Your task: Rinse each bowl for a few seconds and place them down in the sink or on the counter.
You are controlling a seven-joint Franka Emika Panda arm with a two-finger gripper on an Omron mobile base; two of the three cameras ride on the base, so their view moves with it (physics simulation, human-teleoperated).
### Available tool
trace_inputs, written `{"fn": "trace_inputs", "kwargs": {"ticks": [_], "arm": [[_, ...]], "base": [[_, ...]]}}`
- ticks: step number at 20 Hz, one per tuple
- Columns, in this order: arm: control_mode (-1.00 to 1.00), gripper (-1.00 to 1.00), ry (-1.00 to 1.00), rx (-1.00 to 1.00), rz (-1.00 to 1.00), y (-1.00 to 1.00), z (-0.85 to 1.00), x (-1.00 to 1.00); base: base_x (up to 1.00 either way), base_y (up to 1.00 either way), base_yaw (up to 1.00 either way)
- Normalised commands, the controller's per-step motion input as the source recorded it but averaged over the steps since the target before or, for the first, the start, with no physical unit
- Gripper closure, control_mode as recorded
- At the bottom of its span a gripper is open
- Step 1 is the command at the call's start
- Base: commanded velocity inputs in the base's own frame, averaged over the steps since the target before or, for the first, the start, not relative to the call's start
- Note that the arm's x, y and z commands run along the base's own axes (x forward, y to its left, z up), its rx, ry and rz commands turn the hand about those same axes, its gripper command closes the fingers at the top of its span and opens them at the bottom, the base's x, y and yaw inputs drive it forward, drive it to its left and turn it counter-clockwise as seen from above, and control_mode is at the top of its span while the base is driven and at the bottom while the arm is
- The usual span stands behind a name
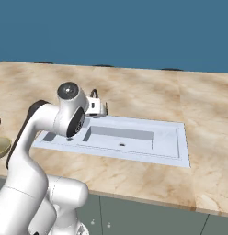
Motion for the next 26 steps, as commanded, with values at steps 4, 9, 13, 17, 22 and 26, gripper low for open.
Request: {"fn": "trace_inputs", "kwargs": {"ticks": [4,9,13,17,22,26], "arm": [[-1.00,-1.00,-0.03,0.00,0.08,-0.16,-0.12,0.24],[-1.00,-1.00,-0.07,0.00,0.10,-0.18,-0.12,0.22],[-1.00,-1.00,-0.10,0.00,0.12,-0.07,-0.16,0.26],[-1.00,-1.00,-0.08,0.01,0.12,0.00,-0.19,0.34],[-1.00,-1.00,-0.02,0.01,0.01,0.00,-0.17,0.36],[-1.00,-1.00,0.00,0.00,0.01,0.00,-0.08,0.32]], "base": [[0.00,0.00,0.00],[0.00,0.00,0.00],[0.00,0.00,0.00],[0.00,0.00,0.00],[0.00,0.00,0.00],[0.00,0.00,0.00]]}}
